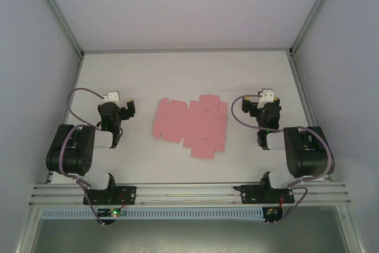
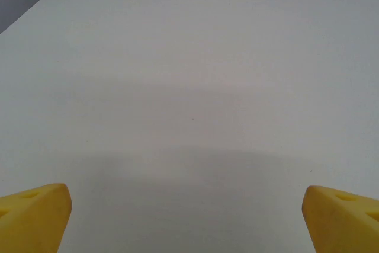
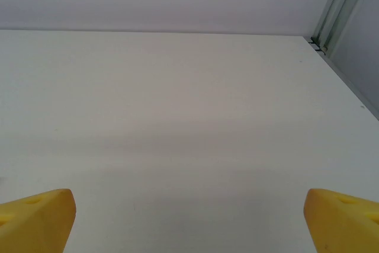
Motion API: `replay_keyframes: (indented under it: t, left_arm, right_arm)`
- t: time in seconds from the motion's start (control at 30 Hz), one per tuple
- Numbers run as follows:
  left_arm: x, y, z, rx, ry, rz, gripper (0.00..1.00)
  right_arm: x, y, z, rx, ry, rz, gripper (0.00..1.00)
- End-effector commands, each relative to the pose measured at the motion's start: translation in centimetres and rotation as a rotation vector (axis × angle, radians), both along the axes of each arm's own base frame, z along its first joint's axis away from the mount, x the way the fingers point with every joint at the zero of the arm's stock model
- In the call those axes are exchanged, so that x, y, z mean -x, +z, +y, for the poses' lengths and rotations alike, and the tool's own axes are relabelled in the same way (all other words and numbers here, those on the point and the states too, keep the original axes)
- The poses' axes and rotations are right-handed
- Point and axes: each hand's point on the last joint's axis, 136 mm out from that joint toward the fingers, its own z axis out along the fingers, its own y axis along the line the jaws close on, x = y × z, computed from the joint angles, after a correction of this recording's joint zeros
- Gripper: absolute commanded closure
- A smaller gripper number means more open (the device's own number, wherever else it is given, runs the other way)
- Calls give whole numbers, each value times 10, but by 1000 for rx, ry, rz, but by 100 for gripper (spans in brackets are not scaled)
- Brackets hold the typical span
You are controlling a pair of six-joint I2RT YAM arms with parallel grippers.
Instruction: Assemble paper box
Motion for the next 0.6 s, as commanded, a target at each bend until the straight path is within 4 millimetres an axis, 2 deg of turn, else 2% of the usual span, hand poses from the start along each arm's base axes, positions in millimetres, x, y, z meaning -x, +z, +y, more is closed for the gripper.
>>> replay_keyframes:
  t: [0.0,0.57]
  left_arm:
    - [-5,11,1,-14,-4,-40,0]
    - [-7,10,-5,-26,-32,-24,0]
  right_arm:
    - [-3,10,5,-14,14,-39,2]
    - [-4,11,4,-33,19,-41,2]
